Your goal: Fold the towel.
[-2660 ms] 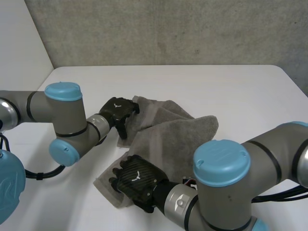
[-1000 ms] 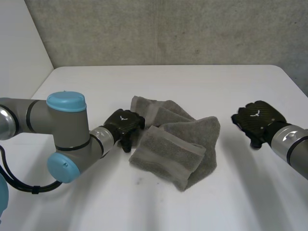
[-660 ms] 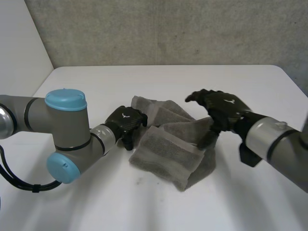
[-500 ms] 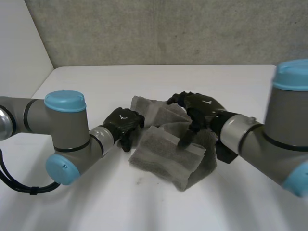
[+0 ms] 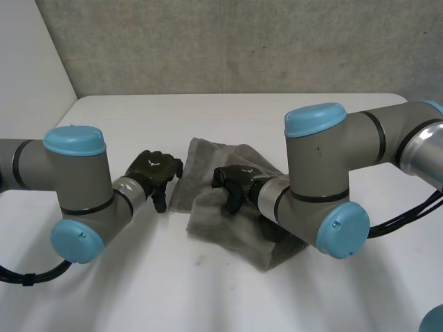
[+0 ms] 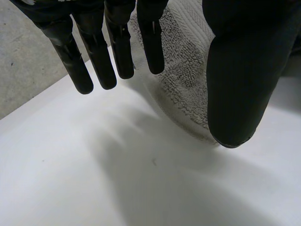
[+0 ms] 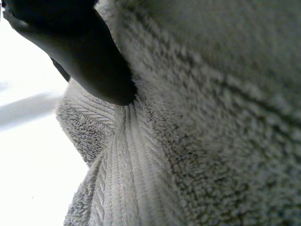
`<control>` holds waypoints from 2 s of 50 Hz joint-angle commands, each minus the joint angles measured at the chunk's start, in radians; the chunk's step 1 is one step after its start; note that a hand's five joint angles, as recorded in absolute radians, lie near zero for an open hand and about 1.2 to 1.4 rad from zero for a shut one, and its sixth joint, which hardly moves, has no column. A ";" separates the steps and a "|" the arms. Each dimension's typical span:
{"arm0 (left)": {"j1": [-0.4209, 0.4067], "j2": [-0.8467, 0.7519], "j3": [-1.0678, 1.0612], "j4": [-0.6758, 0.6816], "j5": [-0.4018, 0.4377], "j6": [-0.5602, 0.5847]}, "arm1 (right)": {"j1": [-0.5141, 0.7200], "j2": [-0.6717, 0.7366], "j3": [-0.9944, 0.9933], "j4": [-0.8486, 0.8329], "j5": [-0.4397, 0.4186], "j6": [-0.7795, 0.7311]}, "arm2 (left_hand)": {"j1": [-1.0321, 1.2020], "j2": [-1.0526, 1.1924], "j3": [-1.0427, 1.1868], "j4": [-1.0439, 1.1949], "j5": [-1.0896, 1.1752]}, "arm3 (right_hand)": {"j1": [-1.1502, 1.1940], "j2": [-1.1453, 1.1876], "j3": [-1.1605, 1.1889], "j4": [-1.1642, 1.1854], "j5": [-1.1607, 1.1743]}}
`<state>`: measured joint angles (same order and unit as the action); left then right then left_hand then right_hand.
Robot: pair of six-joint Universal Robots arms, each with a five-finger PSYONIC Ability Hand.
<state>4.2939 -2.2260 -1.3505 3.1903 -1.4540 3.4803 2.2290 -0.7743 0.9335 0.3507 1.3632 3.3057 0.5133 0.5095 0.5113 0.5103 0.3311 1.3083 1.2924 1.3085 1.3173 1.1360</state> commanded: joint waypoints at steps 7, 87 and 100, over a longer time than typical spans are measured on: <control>-0.006 -0.012 -0.010 0.006 0.006 -0.001 | -0.031 -0.342 0.197 -0.121 0.010 -0.181 | 0.052 0.056 0.055 0.056 0.060 | 0.088 0.104 0.088 0.079 0.086; 0.135 0.279 0.008 -0.050 -0.032 -0.193 | -0.371 -0.563 0.377 0.001 -0.283 -0.798 | 0.883 0.887 0.885 0.886 0.891 | 0.088 0.104 0.088 0.079 0.086; 0.122 0.106 0.274 -0.067 -0.012 -0.046 | -0.329 -0.339 0.129 -0.177 -0.144 -0.901 | 0.883 0.887 0.885 0.886 0.891 | 0.088 0.104 0.088 0.079 0.086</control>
<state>4.4201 -2.0126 -1.3161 3.1037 -1.4573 3.3667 1.8726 -1.1980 1.2604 0.3730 1.1209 2.3027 1.1933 1.2162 1.2159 1.2172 1.0284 1.3158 1.2924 1.3225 1.3428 1.1433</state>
